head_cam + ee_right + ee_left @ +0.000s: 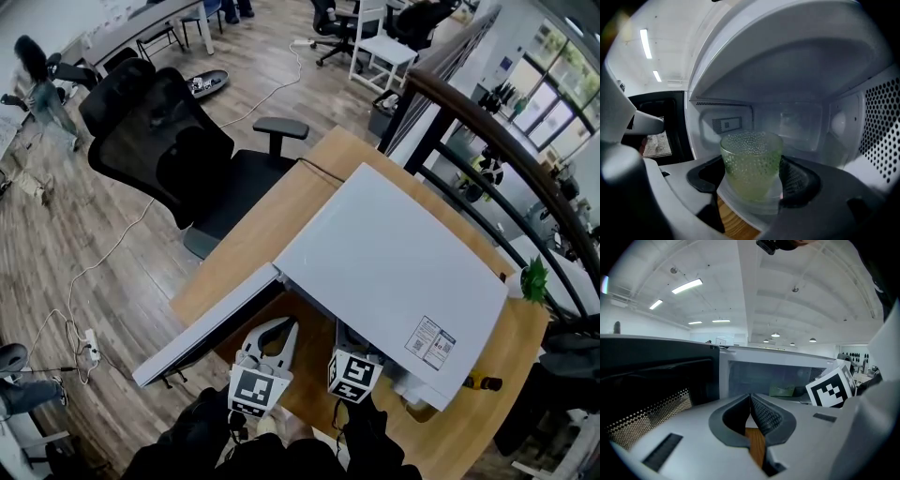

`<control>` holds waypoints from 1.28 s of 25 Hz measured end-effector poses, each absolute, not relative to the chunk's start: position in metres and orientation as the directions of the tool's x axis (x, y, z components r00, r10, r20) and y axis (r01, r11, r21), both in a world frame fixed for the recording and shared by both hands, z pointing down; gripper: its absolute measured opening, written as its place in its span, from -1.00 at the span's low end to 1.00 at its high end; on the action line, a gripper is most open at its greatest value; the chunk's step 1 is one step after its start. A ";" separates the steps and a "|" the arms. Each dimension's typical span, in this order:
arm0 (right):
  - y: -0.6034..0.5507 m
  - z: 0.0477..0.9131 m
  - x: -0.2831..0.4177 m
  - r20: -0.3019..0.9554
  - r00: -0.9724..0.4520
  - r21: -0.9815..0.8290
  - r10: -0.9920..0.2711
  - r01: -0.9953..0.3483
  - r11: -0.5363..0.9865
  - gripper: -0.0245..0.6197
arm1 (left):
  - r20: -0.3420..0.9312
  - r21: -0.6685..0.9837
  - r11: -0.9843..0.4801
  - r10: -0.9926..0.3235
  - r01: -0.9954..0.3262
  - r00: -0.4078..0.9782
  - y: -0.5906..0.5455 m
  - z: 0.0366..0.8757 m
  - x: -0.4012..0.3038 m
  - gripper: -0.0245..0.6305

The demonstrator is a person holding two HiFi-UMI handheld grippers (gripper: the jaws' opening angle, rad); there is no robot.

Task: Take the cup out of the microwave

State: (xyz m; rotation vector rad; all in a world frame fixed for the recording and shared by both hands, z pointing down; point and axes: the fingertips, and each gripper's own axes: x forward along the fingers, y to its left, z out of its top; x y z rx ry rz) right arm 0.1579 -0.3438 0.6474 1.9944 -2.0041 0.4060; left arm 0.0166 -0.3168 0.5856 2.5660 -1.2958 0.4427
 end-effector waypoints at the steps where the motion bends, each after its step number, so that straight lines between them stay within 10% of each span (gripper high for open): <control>1: -0.345 0.648 0.157 0.393 -0.003 0.001 -0.919 -1.000 0.004 0.24 | 0.367 0.070 -0.581 -0.740 -0.811 0.563 -0.318 0.585 0.016 -0.85; 32: -0.277 0.586 0.120 0.324 -0.058 -0.005 -0.944 -0.998 0.060 0.23 | 0.300 0.020 -0.574 -0.778 -0.819 0.552 -0.250 0.530 -0.014 -0.85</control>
